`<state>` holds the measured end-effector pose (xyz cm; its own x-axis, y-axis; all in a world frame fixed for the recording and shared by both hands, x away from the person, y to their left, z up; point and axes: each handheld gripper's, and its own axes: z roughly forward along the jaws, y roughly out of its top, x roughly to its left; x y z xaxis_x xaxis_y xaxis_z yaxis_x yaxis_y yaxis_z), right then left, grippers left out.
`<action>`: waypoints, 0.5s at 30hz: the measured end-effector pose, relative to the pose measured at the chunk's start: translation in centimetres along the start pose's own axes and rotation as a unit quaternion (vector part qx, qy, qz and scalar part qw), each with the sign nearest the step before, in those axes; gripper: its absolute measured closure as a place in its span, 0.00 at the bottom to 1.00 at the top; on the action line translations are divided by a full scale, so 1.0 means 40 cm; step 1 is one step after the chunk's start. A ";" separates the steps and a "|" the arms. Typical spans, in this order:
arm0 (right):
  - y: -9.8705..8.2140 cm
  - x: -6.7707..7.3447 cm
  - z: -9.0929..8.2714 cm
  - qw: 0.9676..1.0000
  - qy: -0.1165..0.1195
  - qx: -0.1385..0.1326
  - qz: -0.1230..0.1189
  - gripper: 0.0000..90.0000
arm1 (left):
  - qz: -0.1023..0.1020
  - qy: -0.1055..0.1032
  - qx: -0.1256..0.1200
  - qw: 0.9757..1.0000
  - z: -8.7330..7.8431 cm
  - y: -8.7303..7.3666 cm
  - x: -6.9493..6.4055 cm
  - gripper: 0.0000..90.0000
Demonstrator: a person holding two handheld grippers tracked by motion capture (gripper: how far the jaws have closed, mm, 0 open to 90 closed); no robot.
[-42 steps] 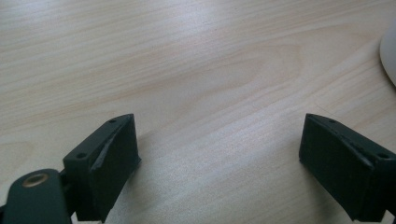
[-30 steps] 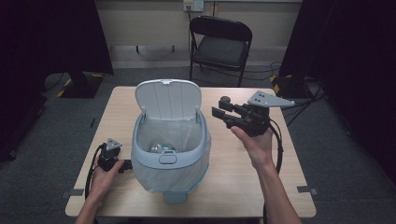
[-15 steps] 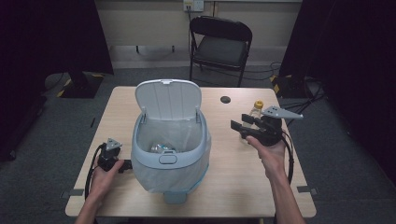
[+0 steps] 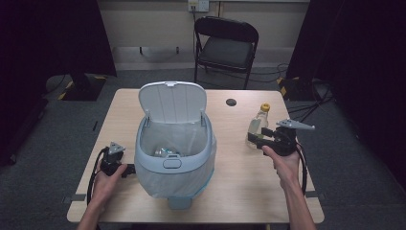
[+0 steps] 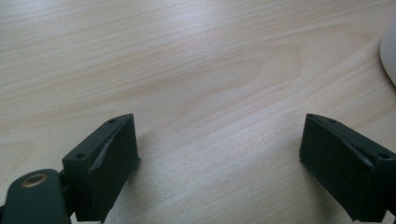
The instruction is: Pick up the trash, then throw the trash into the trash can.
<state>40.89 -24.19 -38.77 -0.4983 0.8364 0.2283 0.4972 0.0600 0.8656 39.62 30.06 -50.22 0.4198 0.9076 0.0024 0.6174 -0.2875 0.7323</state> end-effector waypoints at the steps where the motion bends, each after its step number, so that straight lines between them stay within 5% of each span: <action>1: -0.007 -0.009 0.001 1.000 -0.001 0.002 0.006 0.31 | 0.000 0.000 0.000 1.000 0.000 0.000 0.000 0.12; 15: -0.061 -0.108 0.047 0.997 -0.055 0.037 0.040 0.19 | 0.000 -0.005 0.001 1.000 0.001 0.000 0.001 0.12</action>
<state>43.17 -26.91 -42.70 -0.3770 0.8942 0.2416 0.5857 0.0281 0.8100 39.67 30.10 -50.23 0.4261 0.9047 -0.0036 0.6184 -0.2883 0.7311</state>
